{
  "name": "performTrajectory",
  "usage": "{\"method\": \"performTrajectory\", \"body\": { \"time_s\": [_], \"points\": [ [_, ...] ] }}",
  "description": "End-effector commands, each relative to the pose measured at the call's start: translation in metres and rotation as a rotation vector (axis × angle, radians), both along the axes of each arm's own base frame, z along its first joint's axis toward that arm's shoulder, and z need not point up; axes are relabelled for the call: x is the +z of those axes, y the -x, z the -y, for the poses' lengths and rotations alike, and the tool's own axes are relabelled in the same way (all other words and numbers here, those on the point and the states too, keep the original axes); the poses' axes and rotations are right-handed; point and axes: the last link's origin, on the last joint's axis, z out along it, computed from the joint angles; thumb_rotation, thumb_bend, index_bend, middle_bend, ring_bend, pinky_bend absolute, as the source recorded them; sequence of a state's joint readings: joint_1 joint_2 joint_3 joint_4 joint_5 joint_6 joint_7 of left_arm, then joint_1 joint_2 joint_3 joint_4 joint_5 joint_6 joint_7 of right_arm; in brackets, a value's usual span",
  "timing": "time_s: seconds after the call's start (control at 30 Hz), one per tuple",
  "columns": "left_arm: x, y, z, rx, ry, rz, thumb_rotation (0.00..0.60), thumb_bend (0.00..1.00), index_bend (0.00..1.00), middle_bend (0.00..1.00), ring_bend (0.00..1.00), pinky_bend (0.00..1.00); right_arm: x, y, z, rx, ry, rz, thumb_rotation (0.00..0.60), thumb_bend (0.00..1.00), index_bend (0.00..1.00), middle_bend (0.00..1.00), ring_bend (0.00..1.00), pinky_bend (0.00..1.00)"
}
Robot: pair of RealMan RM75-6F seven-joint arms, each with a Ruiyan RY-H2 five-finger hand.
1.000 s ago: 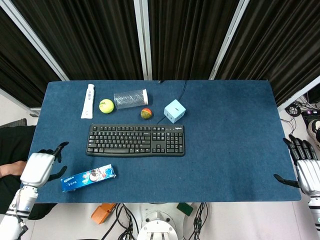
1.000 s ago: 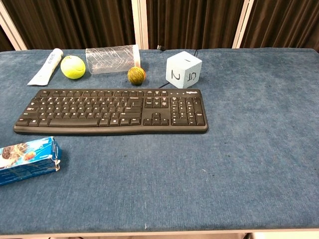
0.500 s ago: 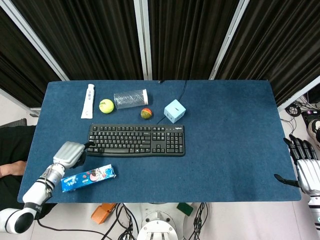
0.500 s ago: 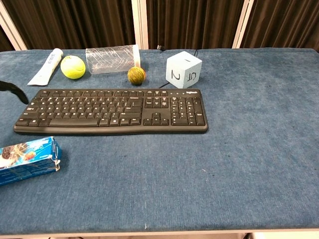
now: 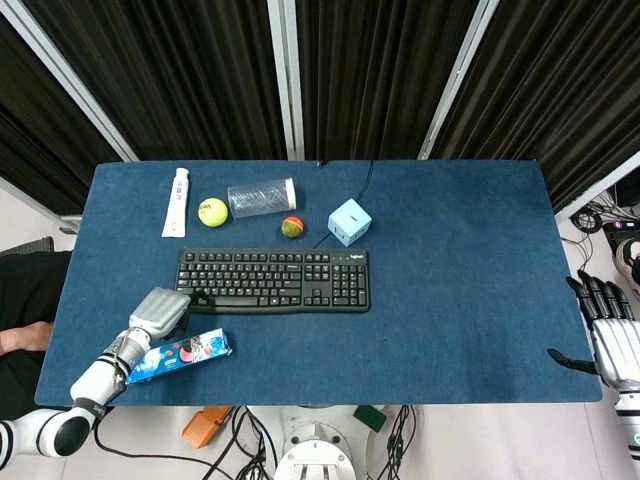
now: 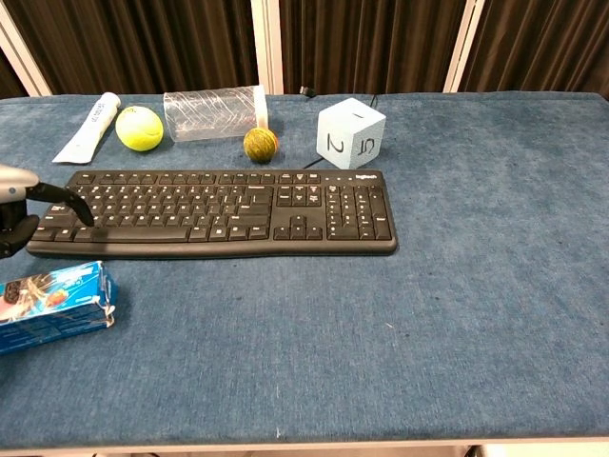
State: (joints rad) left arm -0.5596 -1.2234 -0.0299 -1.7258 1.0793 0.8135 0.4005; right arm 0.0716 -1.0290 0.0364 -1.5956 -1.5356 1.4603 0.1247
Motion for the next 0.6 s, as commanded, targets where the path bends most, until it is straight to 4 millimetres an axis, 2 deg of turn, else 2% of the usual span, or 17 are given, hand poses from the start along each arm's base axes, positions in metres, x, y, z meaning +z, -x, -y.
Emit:
{"method": "performTrajectory", "body": {
  "time_s": [0.03, 0.37, 0.47, 0.6],
  "points": [
    [-0.003, 0.002, 0.0, 0.003, 0.005, -0.01, 0.6, 0.81, 0.24, 0.97, 1.0, 1.0, 0.0, 0.0, 0.0, 0.0, 0.0, -0.001, 0.6, 0.08, 0.0, 0.0, 0.0, 0.0],
    [-0.006, 0.004, 0.001, 0.01, 0.014, -0.018, 0.6, 0.81, 0.24, 0.97, 1.0, 1.0, -0.001, -0.002, 0.0, -0.001, -0.001, -0.006, 0.6, 0.08, 0.0, 0.0, 0.0, 0.0],
    [-0.001, 0.0, 0.001, -0.005, -0.005, -0.008, 0.6, 0.81, 0.24, 0.97, 1.0, 1.0, -0.001, -0.002, 0.0, -0.001, 0.001, -0.006, 0.6, 0.08, 0.0, 0.0, 0.0, 0.0],
    [0.018, -0.004, -0.001, -0.023, -0.094, 0.022, 0.6, 0.78, 0.24, 0.96, 0.99, 1.0, 0.0, -0.003, -0.001, -0.001, 0.003, -0.007, 0.6, 0.08, 0.0, 0.0, 0.0, 0.0]
  ]
}}
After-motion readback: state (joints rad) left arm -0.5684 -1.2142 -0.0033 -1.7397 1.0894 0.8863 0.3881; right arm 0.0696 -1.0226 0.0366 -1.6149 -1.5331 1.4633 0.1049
